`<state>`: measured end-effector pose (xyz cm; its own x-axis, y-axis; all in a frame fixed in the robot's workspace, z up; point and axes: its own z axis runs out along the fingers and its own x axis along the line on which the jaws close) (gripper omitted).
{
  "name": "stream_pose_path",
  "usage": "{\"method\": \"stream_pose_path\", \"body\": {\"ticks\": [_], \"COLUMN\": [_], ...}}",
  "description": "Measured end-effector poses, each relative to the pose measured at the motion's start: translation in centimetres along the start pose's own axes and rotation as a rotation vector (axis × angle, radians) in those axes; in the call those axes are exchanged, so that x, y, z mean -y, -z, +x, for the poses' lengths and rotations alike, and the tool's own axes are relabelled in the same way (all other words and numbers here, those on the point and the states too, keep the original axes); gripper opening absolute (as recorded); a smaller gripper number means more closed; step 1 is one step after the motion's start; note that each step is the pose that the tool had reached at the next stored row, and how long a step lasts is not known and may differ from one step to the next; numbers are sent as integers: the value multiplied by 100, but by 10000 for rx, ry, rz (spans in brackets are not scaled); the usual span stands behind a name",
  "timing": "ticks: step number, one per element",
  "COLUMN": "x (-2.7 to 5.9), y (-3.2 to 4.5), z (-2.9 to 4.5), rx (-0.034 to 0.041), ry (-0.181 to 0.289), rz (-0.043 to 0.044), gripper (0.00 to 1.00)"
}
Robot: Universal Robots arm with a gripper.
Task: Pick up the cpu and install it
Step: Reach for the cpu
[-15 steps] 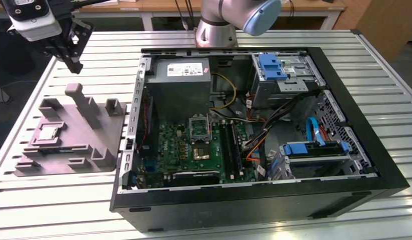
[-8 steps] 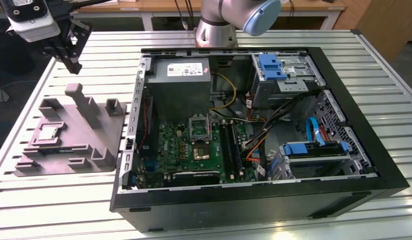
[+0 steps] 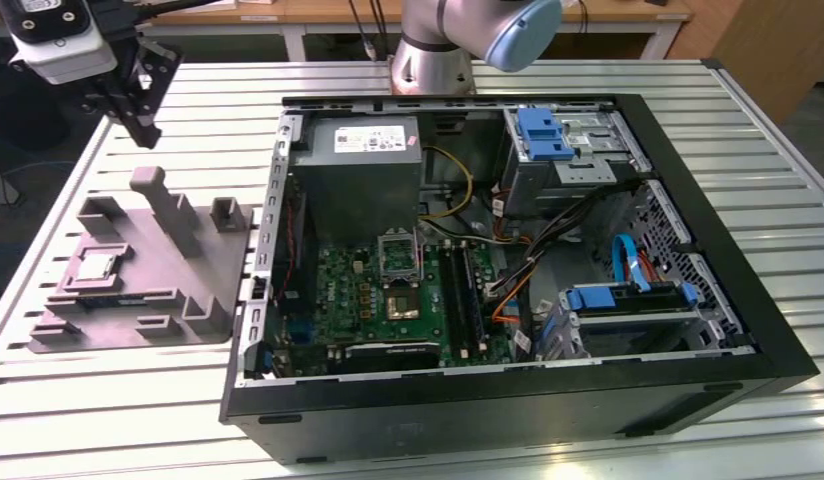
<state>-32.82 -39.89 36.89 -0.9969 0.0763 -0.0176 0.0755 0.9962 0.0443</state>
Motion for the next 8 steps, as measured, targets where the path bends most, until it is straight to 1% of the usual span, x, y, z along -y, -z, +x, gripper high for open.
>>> {"method": "stream_pose_path", "body": {"ticks": [8], "x": [4], "y": [0], "z": [51], "rx": [0], "ry": [1], "rz": [0], "gripper": [11]}}
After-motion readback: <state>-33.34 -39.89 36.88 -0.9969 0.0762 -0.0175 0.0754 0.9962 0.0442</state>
